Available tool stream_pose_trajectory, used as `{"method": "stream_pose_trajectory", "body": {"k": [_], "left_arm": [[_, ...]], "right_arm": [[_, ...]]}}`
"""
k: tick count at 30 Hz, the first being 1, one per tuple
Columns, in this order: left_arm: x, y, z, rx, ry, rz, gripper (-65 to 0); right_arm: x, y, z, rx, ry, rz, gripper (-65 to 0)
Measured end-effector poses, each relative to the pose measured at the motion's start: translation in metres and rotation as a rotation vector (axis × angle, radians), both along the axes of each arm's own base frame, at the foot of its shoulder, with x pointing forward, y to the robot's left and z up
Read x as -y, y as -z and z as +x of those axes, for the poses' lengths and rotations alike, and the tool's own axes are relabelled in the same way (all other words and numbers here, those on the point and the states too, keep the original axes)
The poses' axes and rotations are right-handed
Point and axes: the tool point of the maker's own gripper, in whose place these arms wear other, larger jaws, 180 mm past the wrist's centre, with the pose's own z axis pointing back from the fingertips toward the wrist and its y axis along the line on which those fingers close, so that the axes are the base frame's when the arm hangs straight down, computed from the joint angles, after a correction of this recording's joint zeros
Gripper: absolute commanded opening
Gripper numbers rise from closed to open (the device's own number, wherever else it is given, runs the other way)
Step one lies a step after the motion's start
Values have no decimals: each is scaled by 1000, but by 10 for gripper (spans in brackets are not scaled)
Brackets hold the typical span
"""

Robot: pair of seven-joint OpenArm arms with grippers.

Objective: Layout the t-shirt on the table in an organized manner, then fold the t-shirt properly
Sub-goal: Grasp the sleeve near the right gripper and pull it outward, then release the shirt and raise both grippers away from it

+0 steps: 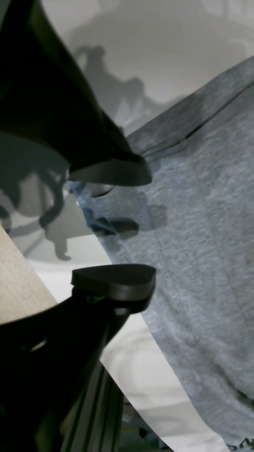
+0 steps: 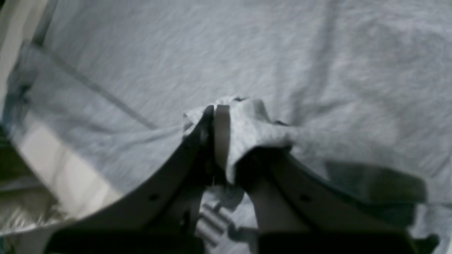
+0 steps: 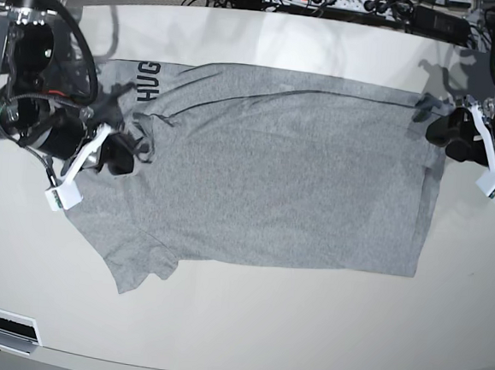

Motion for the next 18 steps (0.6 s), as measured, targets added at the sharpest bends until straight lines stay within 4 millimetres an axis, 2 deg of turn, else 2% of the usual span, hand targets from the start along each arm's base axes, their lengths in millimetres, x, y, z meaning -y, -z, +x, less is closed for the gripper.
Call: {"method": "stream_pose_trajectory", "body": {"k": [3,6,14,18], "left_arm": [[0,0,0,0,0,0,-290],[0,0,0,0,1,0,-290],[0,0,0,0,0,0,-290],[0,0,0,0,0,-1,-290]], "right_arm": [[3,-1,12,8,14,1,-650],[8,7,13,-7,21,-27,-650],[47,25,23,-61,256,-146,-650],[47,25,23,-64,267,-144,-650]]}}
